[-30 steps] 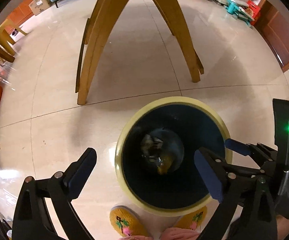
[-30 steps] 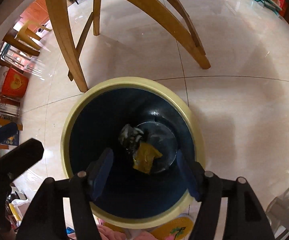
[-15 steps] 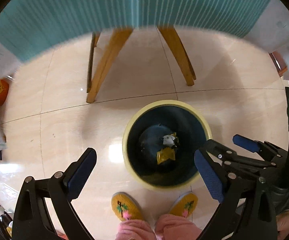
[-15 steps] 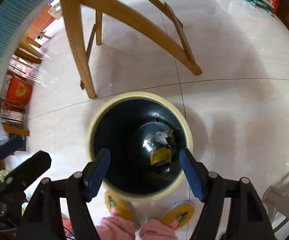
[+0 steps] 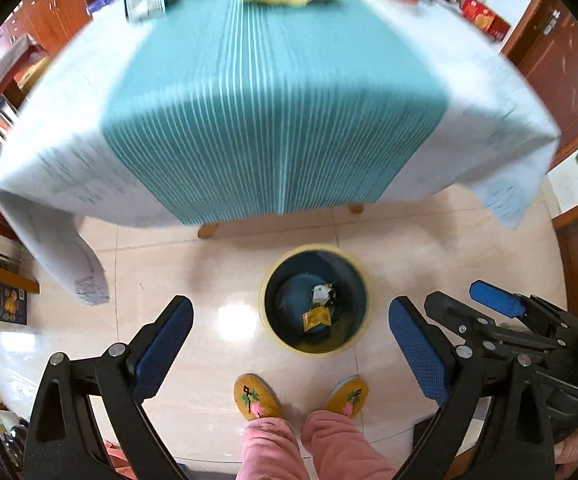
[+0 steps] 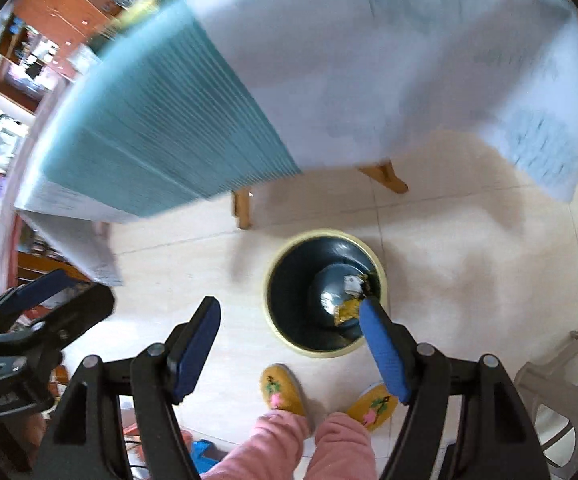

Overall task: Collect trash
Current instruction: 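Open both tools to drop the wrapper and chip bag into the bin, then raise both tools back toward the table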

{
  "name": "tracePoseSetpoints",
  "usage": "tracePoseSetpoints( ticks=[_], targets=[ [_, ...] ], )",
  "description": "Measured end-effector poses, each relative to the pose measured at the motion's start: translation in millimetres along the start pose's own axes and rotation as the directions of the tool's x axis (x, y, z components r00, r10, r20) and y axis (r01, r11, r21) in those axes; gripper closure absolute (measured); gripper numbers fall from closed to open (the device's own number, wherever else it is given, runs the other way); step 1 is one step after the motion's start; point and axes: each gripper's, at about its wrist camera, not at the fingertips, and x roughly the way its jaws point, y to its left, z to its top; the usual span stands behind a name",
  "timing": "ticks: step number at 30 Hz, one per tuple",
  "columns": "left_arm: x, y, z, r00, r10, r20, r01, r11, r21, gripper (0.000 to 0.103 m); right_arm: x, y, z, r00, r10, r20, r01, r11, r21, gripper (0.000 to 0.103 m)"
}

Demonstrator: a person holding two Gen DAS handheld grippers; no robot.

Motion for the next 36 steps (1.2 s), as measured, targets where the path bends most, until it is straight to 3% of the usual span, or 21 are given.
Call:
tracePoseSetpoints(
  ticks=[8,17,26,34,36],
  targets=[
    [-111.2,-9.2,23.4,0.994,-0.020,0.106,0.021,1.000,-0.004,0.006,-112.7,37.4,17.6,0.992,0.074,0.101,-0.066,0.995,-0.076,0.031],
    [-198.2,-5.3,58.8,0.961,0.012,0.275,0.002,0.999,-0.050,0.006,-195.6,60.4,55.2,0.965,0.095,0.245,-0.054,0.984,-0.171,0.031],
    [-241.9,19.0,96.2,0.922,0.115,0.370,-0.059,0.985,-0.161,0.006,-216.7,98.4,114.0,0.951,0.102,0.292,-0.010,0.953,-0.301,0.031],
    [-228.3,59.3,150.0,0.915,0.172,0.365,-0.120,0.980,-0.161,0.006,-188.1,125.3,166.6,0.957,0.095,0.273,-0.002,0.947,-0.322,0.031],
    [-214.2,71.4,171.0,0.923,0.163,0.350,-0.117,0.982,-0.148,0.006,-167.4,127.3,184.5,0.966,0.066,0.248,0.011,0.955,-0.297,0.031]
  ],
)
